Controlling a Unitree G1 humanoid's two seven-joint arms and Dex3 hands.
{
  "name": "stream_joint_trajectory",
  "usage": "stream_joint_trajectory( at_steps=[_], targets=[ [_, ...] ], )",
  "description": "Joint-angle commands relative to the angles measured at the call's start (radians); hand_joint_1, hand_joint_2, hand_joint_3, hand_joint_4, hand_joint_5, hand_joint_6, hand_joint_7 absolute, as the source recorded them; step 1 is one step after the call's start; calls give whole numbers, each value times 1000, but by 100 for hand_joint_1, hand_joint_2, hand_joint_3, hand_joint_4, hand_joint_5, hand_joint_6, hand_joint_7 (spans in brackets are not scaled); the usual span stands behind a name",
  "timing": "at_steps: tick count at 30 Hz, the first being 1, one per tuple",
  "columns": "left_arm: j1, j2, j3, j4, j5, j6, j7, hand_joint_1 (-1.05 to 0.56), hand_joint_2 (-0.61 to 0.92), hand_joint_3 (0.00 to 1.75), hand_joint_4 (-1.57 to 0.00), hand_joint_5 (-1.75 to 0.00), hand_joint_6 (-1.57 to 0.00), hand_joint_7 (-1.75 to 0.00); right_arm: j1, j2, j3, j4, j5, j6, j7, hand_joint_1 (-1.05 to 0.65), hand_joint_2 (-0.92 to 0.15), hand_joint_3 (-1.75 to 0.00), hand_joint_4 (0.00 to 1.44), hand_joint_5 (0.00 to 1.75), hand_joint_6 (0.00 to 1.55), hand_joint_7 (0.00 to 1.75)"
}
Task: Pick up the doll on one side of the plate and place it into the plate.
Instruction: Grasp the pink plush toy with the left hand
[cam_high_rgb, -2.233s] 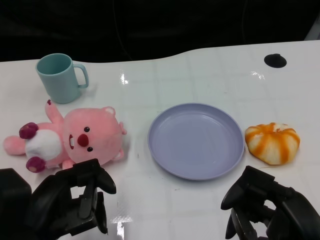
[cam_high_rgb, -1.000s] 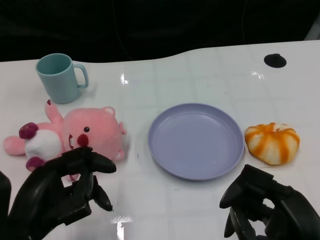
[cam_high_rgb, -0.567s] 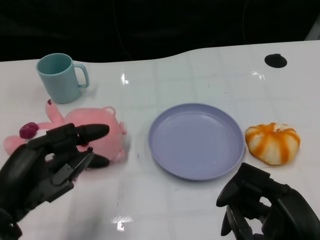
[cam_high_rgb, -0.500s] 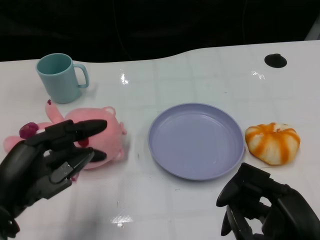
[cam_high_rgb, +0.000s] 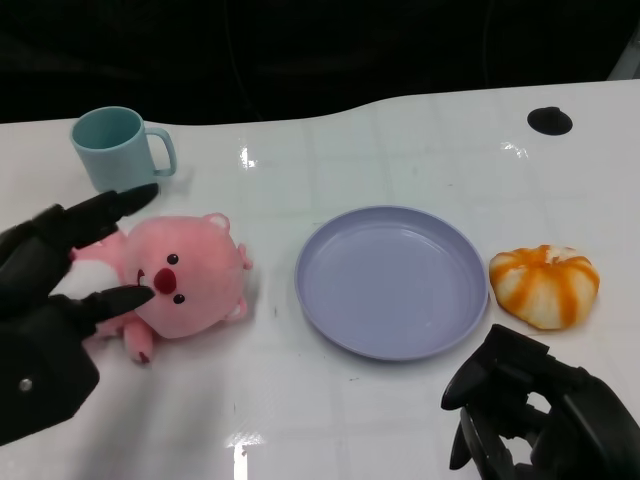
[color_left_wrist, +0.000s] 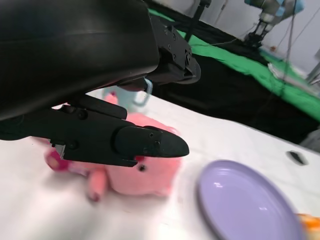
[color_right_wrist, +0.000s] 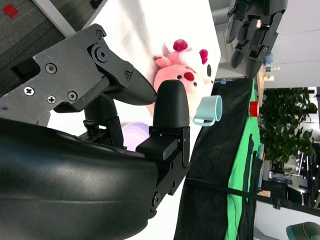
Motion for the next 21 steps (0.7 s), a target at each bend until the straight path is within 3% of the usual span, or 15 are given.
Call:
stream_joint_trajectory(
  at_steps=[1,15,21],
  targets=[
    [-23,61,-34,13,131,13,27,-73,92,8,0,-19,-14,-1,-1,-7,-6,-7,4,5,1,-25,-59,-115,62,173,51,155],
    [-161,114,-211,168,429,149,-13,-75,91,2,-1,-12,-13,-1,0,-4,-2,-11,-7,6,-3,-26,-58,-114,63,172,52,154],
    [-273,98,-313,379,480,137,9,-79,92,1,-2,-13,-13,-1,8,-2,1,-25,-5,18,-5,-25,-58,-115,62,173,52,153]
  ],
)
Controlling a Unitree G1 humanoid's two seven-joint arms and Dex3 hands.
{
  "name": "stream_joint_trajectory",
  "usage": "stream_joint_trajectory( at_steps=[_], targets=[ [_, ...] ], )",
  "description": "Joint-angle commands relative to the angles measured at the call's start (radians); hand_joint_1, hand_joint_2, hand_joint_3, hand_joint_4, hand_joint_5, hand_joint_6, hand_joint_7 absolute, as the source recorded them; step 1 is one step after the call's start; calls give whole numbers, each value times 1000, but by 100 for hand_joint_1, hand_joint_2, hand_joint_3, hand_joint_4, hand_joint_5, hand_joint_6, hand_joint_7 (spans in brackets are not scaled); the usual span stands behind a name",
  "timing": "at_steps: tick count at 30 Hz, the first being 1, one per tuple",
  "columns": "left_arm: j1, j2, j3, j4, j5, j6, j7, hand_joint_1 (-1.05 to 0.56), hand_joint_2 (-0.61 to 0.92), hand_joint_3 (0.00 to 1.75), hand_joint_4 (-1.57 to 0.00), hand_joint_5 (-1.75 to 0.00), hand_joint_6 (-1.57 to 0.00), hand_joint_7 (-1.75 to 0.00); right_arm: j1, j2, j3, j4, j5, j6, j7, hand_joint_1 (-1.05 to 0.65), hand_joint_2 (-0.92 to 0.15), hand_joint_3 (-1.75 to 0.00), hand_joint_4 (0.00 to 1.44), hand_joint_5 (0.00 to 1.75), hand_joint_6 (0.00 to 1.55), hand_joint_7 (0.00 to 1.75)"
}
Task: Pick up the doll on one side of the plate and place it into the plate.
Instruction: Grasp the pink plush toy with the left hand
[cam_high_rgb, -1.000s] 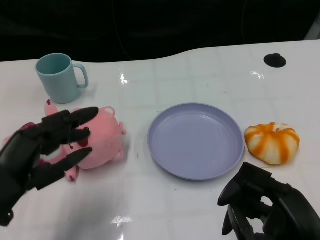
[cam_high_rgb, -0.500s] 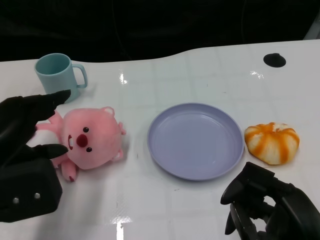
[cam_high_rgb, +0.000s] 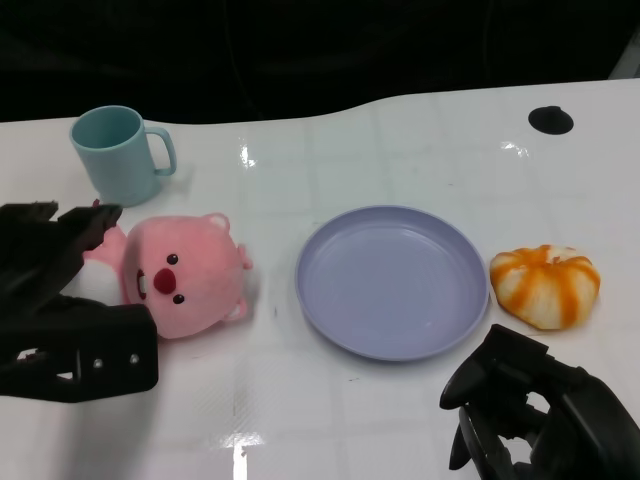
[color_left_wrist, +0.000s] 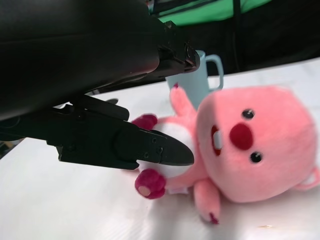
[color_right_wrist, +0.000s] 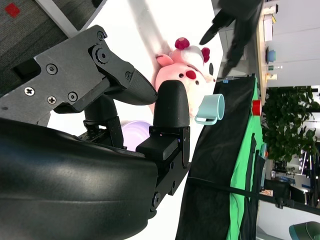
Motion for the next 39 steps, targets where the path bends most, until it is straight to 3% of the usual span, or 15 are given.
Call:
stream_joint_trajectory(
  at_steps=[1,13,22,27,30,31,34,35,36,37,39],
  targets=[
    [-57,5,-42,102,20,-7,14,-80,92,2,-2,-13,-13,0,7,-5,-1,-20,5,8,-2,-25,-58,-115,62,173,52,153],
    [-203,-48,-166,395,30,-36,65,-75,92,1,-1,-12,-13,0,14,-6,-2,-31,8,11,0,-25,-57,-116,63,173,52,153],
    [-315,-106,-259,669,16,-62,86,-60,90,0,-7,-12,-17,-2,26,-6,-1,-49,8,21,-2,-24,-57,-116,63,174,53,153],
    [-355,-155,-283,805,3,-72,153,-39,87,0,-22,-11,-30,-3,28,-7,0,-50,1,20,-5,-25,-56,-116,63,174,53,153],
    [-377,-189,-289,903,-12,-87,207,-30,88,0,-36,-10,-46,-4,31,-7,2,-52,-3,18,-5,-25,-56,-117,63,173,53,152],
    [-382,-197,-291,931,-16,-97,231,-27,90,1,-50,-12,-59,-5,32,-7,3,-54,-2,22,-6,-25,-56,-117,63,173,53,153],
    [-388,-210,-292,992,-26,-140,313,-24,92,3,-74,-21,-76,-8,35,-5,4,-60,1,27,-9,-25,-56,-118,63,174,53,153],
    [-389,-212,-293,1009,-30,-159,342,-23,92,7,-78,-66,-89,-16,35,-5,4,-60,3,26,-9,-24,-56,-118,63,174,53,153],
    [-392,-214,-295,1023,-34,-173,363,-23,92,12,-73,-108,-95,-27,36,-4,4,-60,4,25,-9,-24,-56,-118,63,174,53,153],
    [-393,-215,-296,1034,-39,-192,384,-23,92,14,-72,-126,-98,-35,36,-4,3,-60,4,26,-9,-24,-56,-119,62,174,53,153],
    [-394,-214,-301,1050,-43,-220,417,-25,92,19,-73,-152,-95,-68,36,-5,4,-64,2,31,-11,-24,-55,-119,62,174,53,153]
  ],
)
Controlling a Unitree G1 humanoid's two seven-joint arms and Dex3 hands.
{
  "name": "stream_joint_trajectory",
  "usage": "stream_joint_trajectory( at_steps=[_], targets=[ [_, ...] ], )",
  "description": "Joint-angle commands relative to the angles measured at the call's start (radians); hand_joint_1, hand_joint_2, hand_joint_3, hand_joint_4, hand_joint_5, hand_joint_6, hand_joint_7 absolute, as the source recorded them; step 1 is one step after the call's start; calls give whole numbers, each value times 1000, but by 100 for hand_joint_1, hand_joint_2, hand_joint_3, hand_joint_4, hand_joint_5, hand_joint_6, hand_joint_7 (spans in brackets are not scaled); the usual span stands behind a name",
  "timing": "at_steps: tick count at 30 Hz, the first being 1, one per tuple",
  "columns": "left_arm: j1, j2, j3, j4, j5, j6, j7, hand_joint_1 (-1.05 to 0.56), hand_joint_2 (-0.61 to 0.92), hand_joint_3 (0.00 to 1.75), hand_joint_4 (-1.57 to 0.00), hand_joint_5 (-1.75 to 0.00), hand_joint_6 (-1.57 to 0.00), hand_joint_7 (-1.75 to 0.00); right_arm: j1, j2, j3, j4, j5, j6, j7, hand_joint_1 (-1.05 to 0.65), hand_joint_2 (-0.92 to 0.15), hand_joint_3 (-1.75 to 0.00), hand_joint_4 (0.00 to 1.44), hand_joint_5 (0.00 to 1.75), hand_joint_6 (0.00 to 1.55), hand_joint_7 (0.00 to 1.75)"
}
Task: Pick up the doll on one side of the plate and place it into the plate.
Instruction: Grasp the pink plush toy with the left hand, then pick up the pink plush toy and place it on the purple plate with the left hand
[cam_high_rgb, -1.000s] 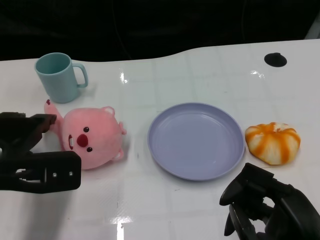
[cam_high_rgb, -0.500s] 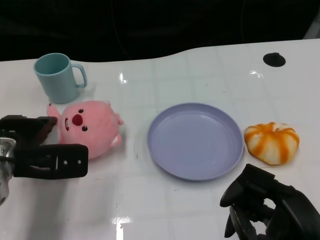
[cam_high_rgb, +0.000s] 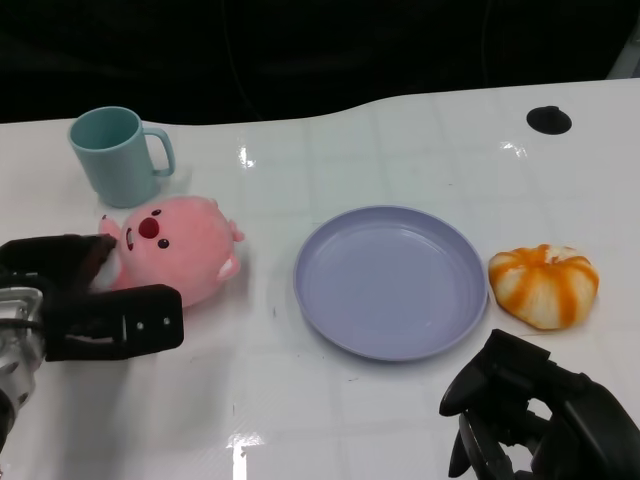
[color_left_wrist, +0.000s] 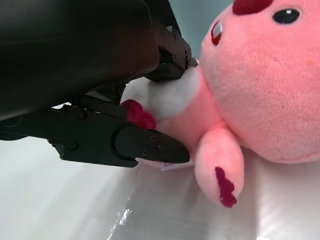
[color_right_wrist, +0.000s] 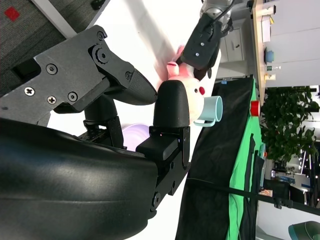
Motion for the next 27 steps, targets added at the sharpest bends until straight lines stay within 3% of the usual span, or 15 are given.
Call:
stream_joint_trajectory(
  at_steps=[1,4,7,11,13,16,24,27],
  targets=[
    [42,-11,-22,51,-5,-45,23,-25,92,24,-75,-165,-85,-102,6,-5,-3,-17,2,15,-8,-24,-55,-119,62,174,53,153],
    [48,-5,-20,48,-13,-85,67,-25,92,30,-77,-174,-64,-153,3,-7,-6,-17,2,18,-7,-24,-55,-119,62,174,53,153],
    [53,-3,-13,44,-28,-110,94,-26,92,29,-77,-175,-56,-168,2,-8,-9,-15,4,16,-4,-24,-55,-119,62,174,53,153],
    [89,17,-3,-26,-29,-173,252,-21,84,40,-87,-175,-63,-174,1,-10,-14,-10,4,10,-1,-24,-55,-120,62,174,53,153],
    [101,22,5,-55,-33,-183,287,-20,70,73,-88,-175,-64,-175,1,-12,-14,-8,2,7,0,-24,-54,-120,62,174,53,153],
    [125,29,35,-136,-59,-168,280,-22,67,84,-87,-175,-62,-175,4,-11,-15,-5,3,1,3,-24,-54,-120,63,174,53,153],
    [212,41,132,-407,-119,-66,188,-18,62,91,-89,-175,-67,-175,7,-11,-20,-10,11,14,8,-26,-56,-118,63,173,53,152],
    [240,48,158,-509,-129,-38,149,-18,56,103,-90,-175,-68,-175,6,-10,-19,-13,9,20,7,-26,-56,-117,63,172,53,152]
  ],
)
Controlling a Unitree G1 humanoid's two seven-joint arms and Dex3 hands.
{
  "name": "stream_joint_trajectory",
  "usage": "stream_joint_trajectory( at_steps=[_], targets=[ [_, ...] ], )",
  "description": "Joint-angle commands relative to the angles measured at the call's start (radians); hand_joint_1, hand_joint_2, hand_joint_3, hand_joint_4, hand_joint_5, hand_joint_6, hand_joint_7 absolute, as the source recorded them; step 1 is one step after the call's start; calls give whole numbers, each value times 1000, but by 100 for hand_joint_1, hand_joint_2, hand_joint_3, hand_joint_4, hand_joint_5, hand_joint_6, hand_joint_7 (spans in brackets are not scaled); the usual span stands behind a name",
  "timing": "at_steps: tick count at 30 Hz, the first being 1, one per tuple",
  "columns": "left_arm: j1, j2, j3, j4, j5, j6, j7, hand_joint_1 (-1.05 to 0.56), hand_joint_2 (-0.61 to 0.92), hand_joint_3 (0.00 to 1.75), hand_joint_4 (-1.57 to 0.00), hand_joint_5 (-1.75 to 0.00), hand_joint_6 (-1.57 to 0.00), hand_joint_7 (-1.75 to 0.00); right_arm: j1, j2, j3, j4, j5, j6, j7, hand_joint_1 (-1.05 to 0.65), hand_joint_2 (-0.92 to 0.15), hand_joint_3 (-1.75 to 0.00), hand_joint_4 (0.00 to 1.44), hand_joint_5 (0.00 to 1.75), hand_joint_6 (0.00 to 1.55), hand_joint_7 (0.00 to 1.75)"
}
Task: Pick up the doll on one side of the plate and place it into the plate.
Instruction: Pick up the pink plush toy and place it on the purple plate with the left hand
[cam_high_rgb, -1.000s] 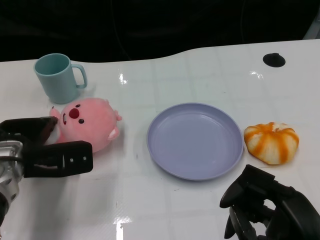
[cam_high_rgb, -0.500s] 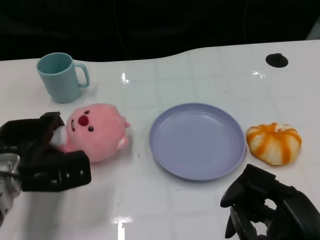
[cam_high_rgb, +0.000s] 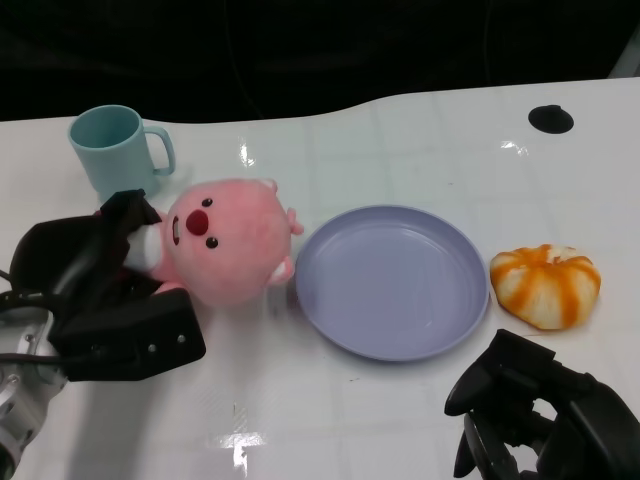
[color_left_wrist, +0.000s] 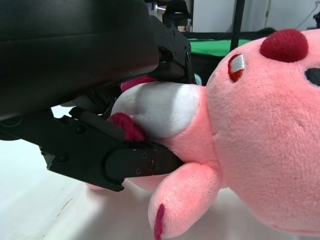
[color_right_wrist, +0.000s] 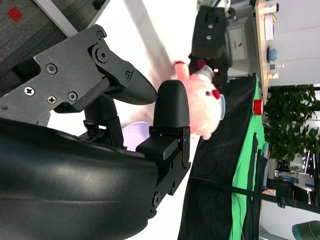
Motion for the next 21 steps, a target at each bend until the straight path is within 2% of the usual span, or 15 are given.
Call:
stream_joint_trajectory(
  at_steps=[1,7,9,12,17,21],
  targets=[
    [35,31,38,-101,-15,31,-47,-18,55,105,-90,-175,-69,-175,2,-9,-4,-8,6,6,0,-26,-56,-116,63,172,53,152],
    [52,19,47,-272,-3,46,-101,-19,47,116,-93,-175,-70,-175,-1,-10,-4,-1,4,-1,3,-25,-57,-116,63,173,53,152],
    [45,7,43,-311,-7,59,-133,-17,45,115,-92,-175,-71,-175,-3,-9,-3,0,3,-1,2,-25,-57,-117,63,173,53,152],
    [25,-22,35,-363,-9,111,-202,-19,53,103,-90,-175,-69,-175,-5,-8,1,1,-1,0,0,-25,-57,-116,63,173,53,152],
    [-29,-87,17,-373,-2,155,-263,-19,53,99,-91,-175,-68,-175,-4,-4,5,-1,0,0,-1,-24,-57,-117,63,174,53,152],
    [-69,-134,-11,-344,9,144,-259,-18,46,106,-94,-175,-71,-175,-2,-4,11,-4,-2,-1,-2,-24,-56,-118,62,174,53,153]
  ],
)
